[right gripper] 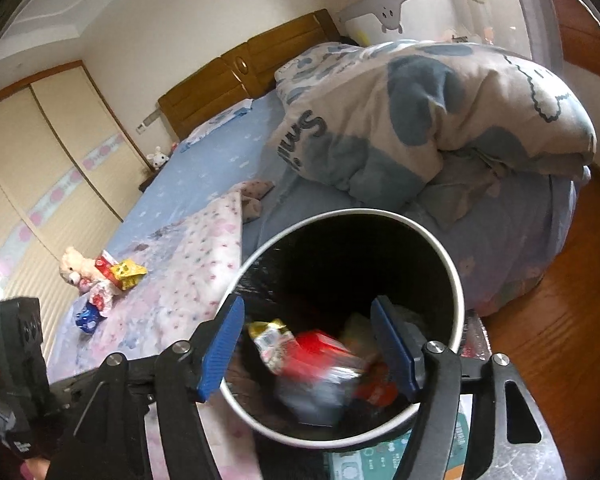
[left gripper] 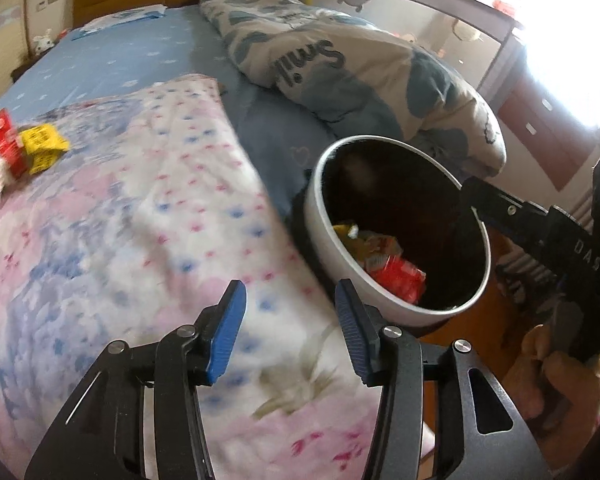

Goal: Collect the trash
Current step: 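Move both open tools back over the remaining trash on the bed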

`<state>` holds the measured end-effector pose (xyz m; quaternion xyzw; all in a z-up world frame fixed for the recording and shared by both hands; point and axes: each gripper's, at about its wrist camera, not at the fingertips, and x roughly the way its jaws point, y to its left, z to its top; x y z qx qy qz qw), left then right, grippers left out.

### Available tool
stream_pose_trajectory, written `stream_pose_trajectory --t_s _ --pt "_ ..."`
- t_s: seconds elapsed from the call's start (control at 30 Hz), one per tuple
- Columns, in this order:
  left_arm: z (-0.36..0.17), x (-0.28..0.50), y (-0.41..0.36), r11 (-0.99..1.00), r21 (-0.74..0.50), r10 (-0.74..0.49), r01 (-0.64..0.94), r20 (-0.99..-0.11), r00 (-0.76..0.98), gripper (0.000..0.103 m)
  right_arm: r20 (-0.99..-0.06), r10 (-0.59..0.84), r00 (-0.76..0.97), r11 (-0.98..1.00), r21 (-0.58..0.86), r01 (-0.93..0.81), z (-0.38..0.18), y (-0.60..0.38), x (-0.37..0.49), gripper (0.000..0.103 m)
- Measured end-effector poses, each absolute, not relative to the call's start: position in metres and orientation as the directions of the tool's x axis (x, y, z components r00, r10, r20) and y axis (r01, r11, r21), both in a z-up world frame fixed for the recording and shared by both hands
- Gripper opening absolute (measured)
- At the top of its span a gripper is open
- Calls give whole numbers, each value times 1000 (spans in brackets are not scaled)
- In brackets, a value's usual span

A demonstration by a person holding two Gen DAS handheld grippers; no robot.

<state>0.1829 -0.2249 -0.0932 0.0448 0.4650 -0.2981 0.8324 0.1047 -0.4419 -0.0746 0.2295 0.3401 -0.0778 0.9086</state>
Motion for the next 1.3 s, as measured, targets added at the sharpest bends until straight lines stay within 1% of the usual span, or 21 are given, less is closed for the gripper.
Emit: stream_pose_trajectory --t_s 0.27,0.33,0.5,0.6,0.77,0.83,1.3 --pt "-101 188 -161 879 -220 -411 423 -801 435 48 -652 73 754 898 373 236 -75 -405 118 72" --pt "-102 190 -145 893 -221 -396 393 -801 449 48 -657 92 748 901 375 217 -78 -393 123 75" --pt "-104 194 -103 925 -213 -349 313 -799 489 48 -662 144 736 909 383 167 -84 -361 135 76" --pt "-106 195 -77 942 -208 -319 263 -797 513 50 -665 179 725 911 391 134 -88 -342 144 77" --pt "-109 199 -48 958 -204 -281 200 -798 534 53 -672 226 706 917 391 79 -94 -310 160 80" --pt "-108 201 -37 963 -200 -266 179 -796 544 55 -673 239 699 919 389 59 -95 -299 166 84" --pt "-110 220 16 981 -182 -188 70 -794 578 60 -667 310 678 918 394 -32 -102 -238 211 86"
